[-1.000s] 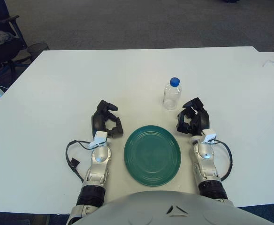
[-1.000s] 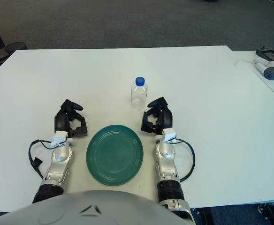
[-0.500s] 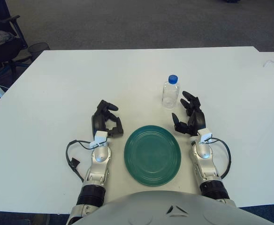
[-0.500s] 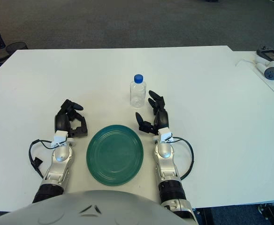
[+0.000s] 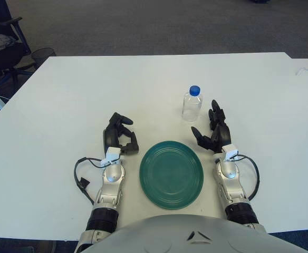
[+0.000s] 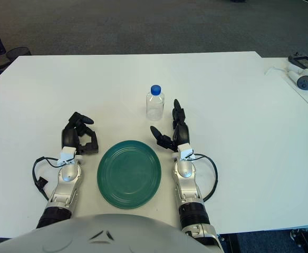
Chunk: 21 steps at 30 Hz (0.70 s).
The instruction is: Put the bottle into the plate.
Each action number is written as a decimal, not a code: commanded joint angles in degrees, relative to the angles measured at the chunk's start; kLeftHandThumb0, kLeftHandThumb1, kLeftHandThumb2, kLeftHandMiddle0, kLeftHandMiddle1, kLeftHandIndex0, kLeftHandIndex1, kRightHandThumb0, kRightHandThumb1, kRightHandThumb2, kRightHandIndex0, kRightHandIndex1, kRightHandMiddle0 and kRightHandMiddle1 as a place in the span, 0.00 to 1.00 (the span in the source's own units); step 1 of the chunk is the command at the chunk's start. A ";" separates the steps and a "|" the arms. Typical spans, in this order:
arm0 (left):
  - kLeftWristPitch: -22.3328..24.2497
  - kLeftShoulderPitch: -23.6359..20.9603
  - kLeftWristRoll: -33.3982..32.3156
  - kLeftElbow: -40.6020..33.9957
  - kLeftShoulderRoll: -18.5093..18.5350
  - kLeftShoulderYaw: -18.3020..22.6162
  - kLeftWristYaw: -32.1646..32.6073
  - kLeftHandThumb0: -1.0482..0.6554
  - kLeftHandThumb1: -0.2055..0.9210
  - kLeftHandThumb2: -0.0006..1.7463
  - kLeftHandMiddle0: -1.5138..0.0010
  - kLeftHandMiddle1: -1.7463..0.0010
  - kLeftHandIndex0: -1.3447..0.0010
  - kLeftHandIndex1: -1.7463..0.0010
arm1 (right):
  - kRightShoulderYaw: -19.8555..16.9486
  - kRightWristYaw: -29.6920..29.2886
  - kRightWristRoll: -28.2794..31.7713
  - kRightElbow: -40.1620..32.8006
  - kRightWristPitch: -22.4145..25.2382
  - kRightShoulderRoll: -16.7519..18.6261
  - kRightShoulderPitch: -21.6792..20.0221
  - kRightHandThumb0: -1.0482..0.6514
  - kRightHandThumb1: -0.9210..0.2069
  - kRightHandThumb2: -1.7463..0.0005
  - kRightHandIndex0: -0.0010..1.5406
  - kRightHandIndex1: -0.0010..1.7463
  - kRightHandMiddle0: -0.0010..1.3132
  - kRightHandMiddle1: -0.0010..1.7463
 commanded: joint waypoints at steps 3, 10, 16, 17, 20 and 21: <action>0.20 2.21 0.24 2.65 0.57 0.21 -0.23 0.61 0.13 1.00 0.42 0.00 0.48 0.00 | -1.38 -1.19 0.76 4.23 0.22 0.39 3.07 0.20 0.33 0.62 0.02 0.01 0.00 0.03; 0.05 2.30 0.30 2.77 0.75 0.24 -0.26 0.61 0.13 1.00 0.42 0.00 0.49 0.00 | -1.65 -2.15 0.57 3.59 0.77 0.65 3.08 0.24 0.32 0.59 0.04 0.02 0.00 0.07; 0.03 2.20 0.30 2.99 0.87 0.31 -0.23 0.61 0.13 1.00 0.42 0.00 0.49 0.00 | -1.67 -2.45 0.65 2.85 1.87 0.61 2.90 0.25 0.31 0.59 0.05 0.03 0.00 0.07; 0.00 2.15 0.29 3.06 0.88 0.33 -0.22 0.61 0.13 1.00 0.42 0.00 0.49 0.00 | -1.70 -2.50 0.68 2.95 1.94 0.63 2.78 0.25 0.31 0.59 0.05 0.03 0.00 0.07; -0.17 2.14 0.42 3.15 0.92 0.39 -0.01 0.61 0.13 1.00 0.42 0.00 0.49 0.00 | -2.08 -2.72 1.07 3.76 2.54 0.72 1.39 0.26 0.31 0.59 0.06 0.04 0.00 0.08; -0.18 2.03 0.40 3.29 0.95 0.45 0.03 0.61 0.13 1.00 0.42 0.00 0.49 0.00 | -2.22 -2.83 1.17 4.27 2.75 0.75 0.67 0.26 0.31 0.59 0.06 0.04 0.00 0.08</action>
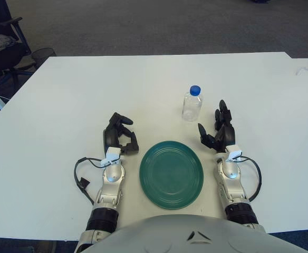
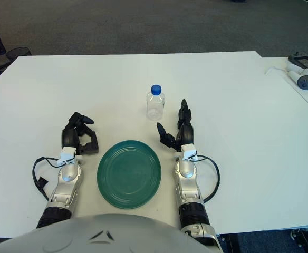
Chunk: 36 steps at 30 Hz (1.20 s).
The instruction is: Put the bottle into the plate.
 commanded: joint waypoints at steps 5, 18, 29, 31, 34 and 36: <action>-0.30 1.80 0.07 3.47 0.94 0.54 -0.23 0.61 0.12 1.00 0.42 0.00 0.48 0.01 | -1.61 -1.35 0.60 8.15 3.16 0.30 -4.06 0.28 0.34 0.57 0.02 0.16 0.00 0.11; -1.03 1.44 -0.02 4.02 0.75 0.68 0.42 0.61 0.13 1.00 0.42 0.00 0.49 0.00 | 1.16 -0.17 -2.31 10.36 5.95 -0.02 -10.38 0.25 0.39 0.57 0.00 0.17 0.00 0.13; -1.78 1.75 -0.10 4.16 0.77 0.72 0.68 0.61 0.13 1.00 0.42 0.00 0.49 0.00 | 1.93 0.13 -3.05 13.68 7.53 -1.09 -14.30 0.16 0.30 0.65 0.00 0.16 0.00 0.14; -1.75 1.87 -0.29 3.99 0.69 0.75 0.56 0.61 0.13 1.00 0.42 0.00 0.49 0.00 | 1.98 0.01 -3.19 14.60 7.74 -1.23 -15.34 0.15 0.29 0.66 0.00 0.16 0.00 0.14; -1.65 2.04 -0.36 3.68 0.54 0.73 0.54 0.61 0.13 1.00 0.42 0.00 0.49 0.00 | 2.07 0.05 -3.29 15.70 7.86 -1.59 -16.45 0.14 0.27 0.68 0.00 0.17 0.00 0.15; -1.69 2.11 -0.44 3.59 0.58 0.78 0.47 0.61 0.13 1.00 0.42 0.00 0.49 0.00 | 2.20 0.17 -3.34 16.30 7.86 -1.81 -16.97 0.13 0.25 0.70 0.00 0.17 0.00 0.15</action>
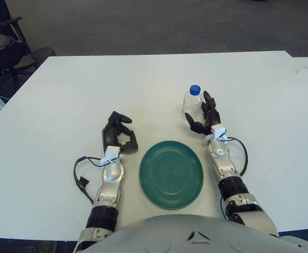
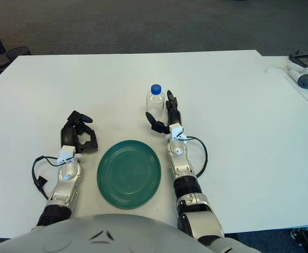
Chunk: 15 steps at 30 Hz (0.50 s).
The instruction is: Put the bottle into the plate.
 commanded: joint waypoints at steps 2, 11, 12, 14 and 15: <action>-0.80 3.11 0.22 2.60 0.46 0.37 -0.06 0.61 0.13 1.00 0.42 0.00 0.49 0.00 | 0.32 0.41 -0.77 2.78 1.41 -0.89 -0.62 0.12 0.23 0.71 0.00 0.19 0.00 0.15; -0.63 3.37 0.68 2.18 0.31 0.45 0.48 0.61 0.13 1.00 0.42 0.01 0.49 0.00 | 1.25 1.62 -1.06 5.01 0.79 -2.61 -2.00 0.05 0.11 0.82 0.00 0.23 0.00 0.16; -0.58 3.38 0.71 2.15 0.29 0.48 0.53 0.61 0.13 1.00 0.42 0.01 0.49 0.00 | 1.33 1.63 -1.13 5.20 0.72 -2.72 -2.11 0.05 0.11 0.83 0.00 0.23 0.00 0.16; -0.48 3.39 0.77 2.09 0.25 0.52 0.64 0.61 0.13 1.00 0.42 0.01 0.49 0.00 | 1.49 1.67 -1.24 5.58 0.58 -2.93 -2.32 0.04 0.09 0.84 0.00 0.23 0.00 0.15; -0.44 3.40 0.80 2.06 0.23 0.54 0.68 0.61 0.13 1.00 0.42 0.00 0.49 0.00 | 1.55 1.68 -1.31 5.74 0.51 -3.02 -2.41 0.03 0.08 0.84 0.00 0.23 0.00 0.15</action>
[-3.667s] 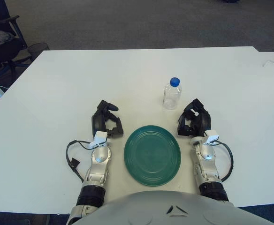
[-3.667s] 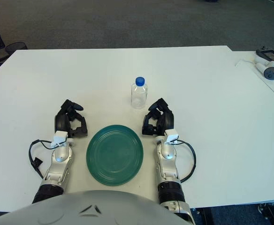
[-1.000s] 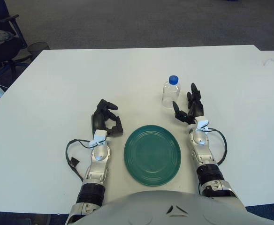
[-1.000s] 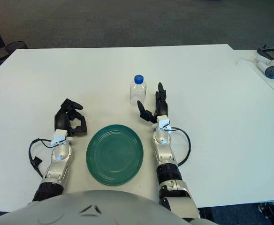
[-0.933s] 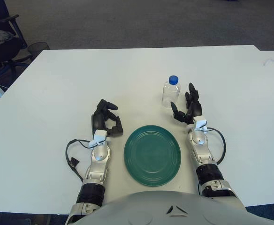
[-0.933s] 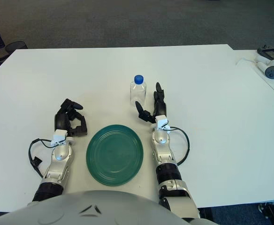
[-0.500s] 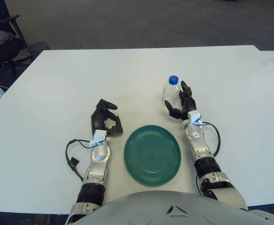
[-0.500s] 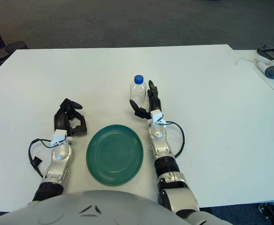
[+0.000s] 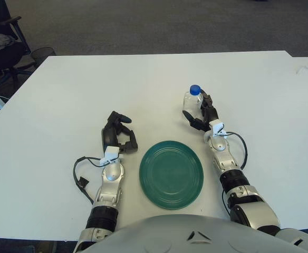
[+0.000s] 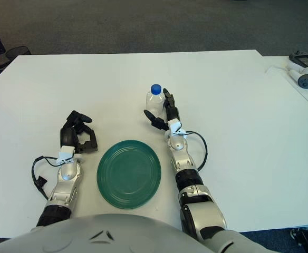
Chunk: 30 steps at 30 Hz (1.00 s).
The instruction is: Put the bottle into the plate.
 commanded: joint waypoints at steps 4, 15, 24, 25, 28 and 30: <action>-0.25 3.22 1.00 2.30 0.29 0.41 0.83 0.61 0.13 1.00 0.42 0.00 0.49 0.00 | 0.29 0.24 -1.12 2.64 1.13 -0.99 -0.20 0.01 0.04 0.86 0.00 0.22 0.00 0.13; -0.57 3.04 0.23 2.67 0.44 0.55 0.33 0.61 0.13 1.00 0.42 0.00 0.49 0.00 | 0.93 -1.48 -2.77 7.43 0.64 -1.40 -4.10 0.00 0.00 0.83 0.00 0.21 0.00 0.11; -0.70 3.08 -0.55 2.56 0.40 0.59 -0.31 0.61 0.13 1.00 0.42 0.00 0.49 0.00 | 1.63 -1.06 -3.57 10.19 -0.12 -2.00 -6.00 0.00 0.00 0.81 0.00 0.23 0.00 0.15; -0.71 3.08 -0.56 2.55 0.40 0.61 -0.33 0.61 0.13 1.00 0.42 0.00 0.49 0.00 | 1.65 -1.08 -3.63 10.35 -0.18 -2.02 -6.10 0.00 0.00 0.81 0.00 0.23 0.00 0.15; -1.00 3.07 -0.35 2.59 0.43 0.62 -0.14 0.61 0.13 1.00 0.42 0.00 0.48 0.00 | 2.09 -1.16 -4.18 11.37 0.06 -2.24 -6.97 0.00 0.00 0.79 0.00 0.23 0.00 0.15; -1.18 3.02 -0.15 2.66 0.42 0.60 0.09 0.61 0.12 1.00 0.42 0.00 0.48 0.01 | 2.23 -1.11 -4.26 11.99 0.10 -2.29 -7.43 0.00 0.00 0.78 0.00 0.24 0.00 0.16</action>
